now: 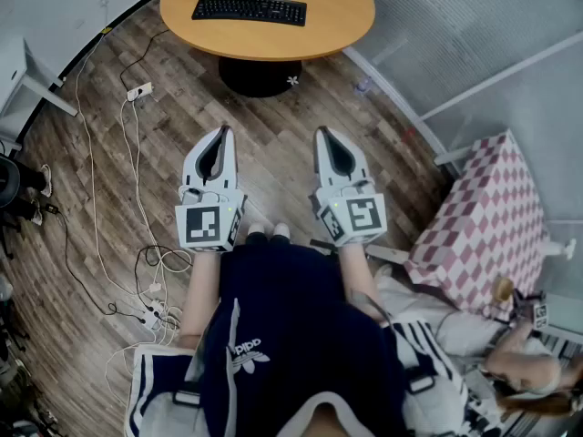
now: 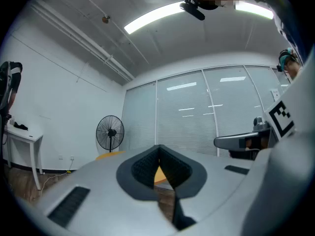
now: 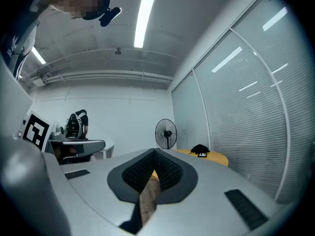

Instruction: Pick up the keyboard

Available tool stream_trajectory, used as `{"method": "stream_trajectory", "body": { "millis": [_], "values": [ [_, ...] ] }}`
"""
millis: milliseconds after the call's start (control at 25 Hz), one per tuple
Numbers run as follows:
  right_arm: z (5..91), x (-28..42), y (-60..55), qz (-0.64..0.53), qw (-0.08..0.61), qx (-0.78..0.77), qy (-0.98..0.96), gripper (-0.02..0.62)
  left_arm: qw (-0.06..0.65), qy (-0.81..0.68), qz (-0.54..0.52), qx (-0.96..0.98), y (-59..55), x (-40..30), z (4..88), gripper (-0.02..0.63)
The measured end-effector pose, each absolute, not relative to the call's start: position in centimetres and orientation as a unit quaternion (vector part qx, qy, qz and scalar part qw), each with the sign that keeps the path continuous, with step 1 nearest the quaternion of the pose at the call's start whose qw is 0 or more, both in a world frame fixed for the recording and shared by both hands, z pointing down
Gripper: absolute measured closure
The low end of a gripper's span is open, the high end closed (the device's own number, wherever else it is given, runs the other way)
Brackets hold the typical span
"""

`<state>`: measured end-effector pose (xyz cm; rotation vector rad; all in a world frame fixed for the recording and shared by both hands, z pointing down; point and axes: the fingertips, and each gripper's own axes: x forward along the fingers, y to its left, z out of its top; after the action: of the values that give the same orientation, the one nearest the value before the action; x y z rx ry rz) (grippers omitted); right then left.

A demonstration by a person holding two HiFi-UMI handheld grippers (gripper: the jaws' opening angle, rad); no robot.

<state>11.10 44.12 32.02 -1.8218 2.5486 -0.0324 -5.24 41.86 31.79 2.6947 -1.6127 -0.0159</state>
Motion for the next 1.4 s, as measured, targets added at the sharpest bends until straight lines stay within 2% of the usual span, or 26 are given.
{"method": "stream_trajectory", "body": {
  "millis": [600,880,1400],
  "values": [
    [31.8,8.4,43.5,0.003,-0.008,-0.573,0.819,0.591,-0.002,-0.515,-0.010,0.857,41.4,-7.8,31.6,0.601],
    [31.0,6.9,43.3,0.018,0.016,-0.564,0.826,0.589,-0.004,-0.514,-0.009,0.858,41.0,-9.3,31.6,0.601],
    [33.3,8.8,38.8,-0.002,-0.008,-0.552,0.834,0.589,0.018,-0.519,0.002,0.855,37.1,-7.6,33.2,0.603]
  ]
}}
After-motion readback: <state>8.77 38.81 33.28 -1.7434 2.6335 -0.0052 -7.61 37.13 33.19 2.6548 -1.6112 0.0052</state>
